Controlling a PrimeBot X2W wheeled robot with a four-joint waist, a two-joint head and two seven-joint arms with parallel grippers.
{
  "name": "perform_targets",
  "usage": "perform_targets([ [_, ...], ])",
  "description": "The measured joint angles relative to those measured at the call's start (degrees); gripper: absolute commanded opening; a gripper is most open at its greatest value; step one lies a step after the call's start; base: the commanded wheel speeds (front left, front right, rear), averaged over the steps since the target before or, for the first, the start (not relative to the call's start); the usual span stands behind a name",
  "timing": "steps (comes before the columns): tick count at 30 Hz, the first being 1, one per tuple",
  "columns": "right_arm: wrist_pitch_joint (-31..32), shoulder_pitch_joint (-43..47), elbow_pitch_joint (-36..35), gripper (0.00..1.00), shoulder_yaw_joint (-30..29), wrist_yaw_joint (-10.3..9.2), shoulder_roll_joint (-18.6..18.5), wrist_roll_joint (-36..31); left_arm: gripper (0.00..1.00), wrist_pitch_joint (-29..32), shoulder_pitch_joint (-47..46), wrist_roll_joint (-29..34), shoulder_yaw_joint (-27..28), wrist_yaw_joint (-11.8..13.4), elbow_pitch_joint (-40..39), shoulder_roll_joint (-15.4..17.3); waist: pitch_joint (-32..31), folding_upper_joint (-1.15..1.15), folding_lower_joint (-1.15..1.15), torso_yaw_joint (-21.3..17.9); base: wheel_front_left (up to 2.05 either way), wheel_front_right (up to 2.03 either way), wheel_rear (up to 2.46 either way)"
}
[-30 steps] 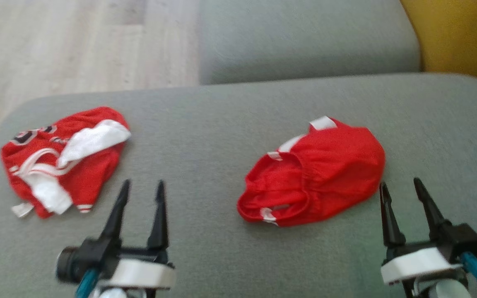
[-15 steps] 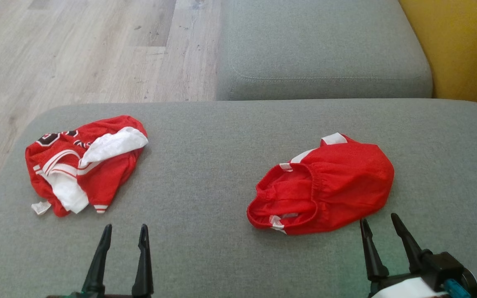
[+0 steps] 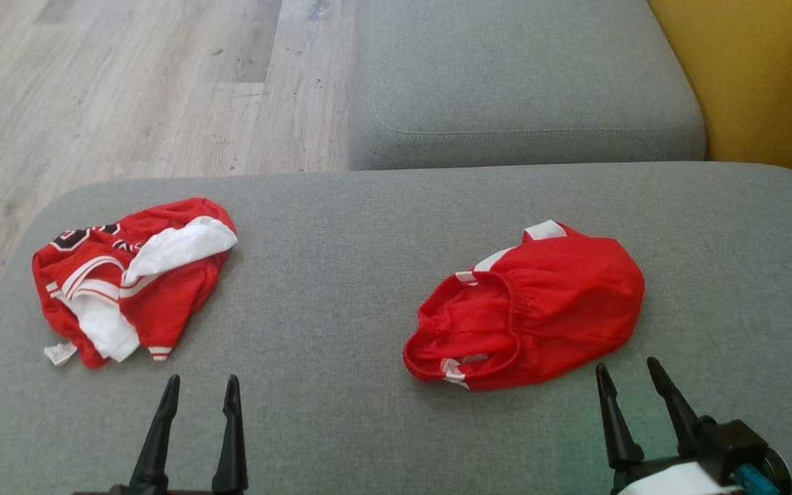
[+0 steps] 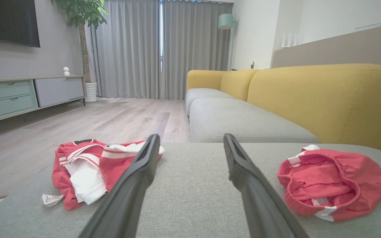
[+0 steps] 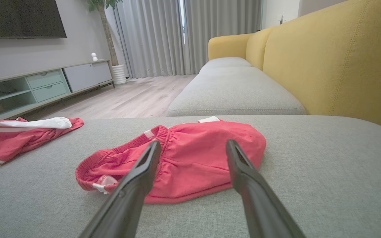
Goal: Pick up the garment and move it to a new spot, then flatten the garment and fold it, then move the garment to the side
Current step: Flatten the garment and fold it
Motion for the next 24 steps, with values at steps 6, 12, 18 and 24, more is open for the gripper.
perform_targets([
  [6,0.0,0.0,0.0,1.00,0.0,0.00,0.0,0.0,1.00,0.0,0.0,0.2,0.2,-0.5,0.3,-0.4,0.0,0.00,0.00,0.1,0.00,0.00,0.00],
  [12,0.0,0.0,0.0,1.00,0.0,0.00,0.0,0.0,1.00,0.0,0.0,0.7,0.9,-1.1,0.4,-0.5,0.1,0.00,0.00,0.3,0.00,0.00,0.00],
  [18,0.0,0.0,0.0,1.00,0.1,0.00,0.0,0.0,1.00,0.0,0.0,1.6,1.1,-1.3,0.5,-0.6,0.3,0.00,0.00,0.1,0.00,0.00,0.00],
  [24,0.0,-0.4,-0.1,1.00,0.8,0.00,0.0,0.0,1.00,0.0,-0.4,2.1,-0.6,-3.0,5.1,-0.6,1.4,0.00,0.00,-0.9,0.00,0.00,0.00],
])
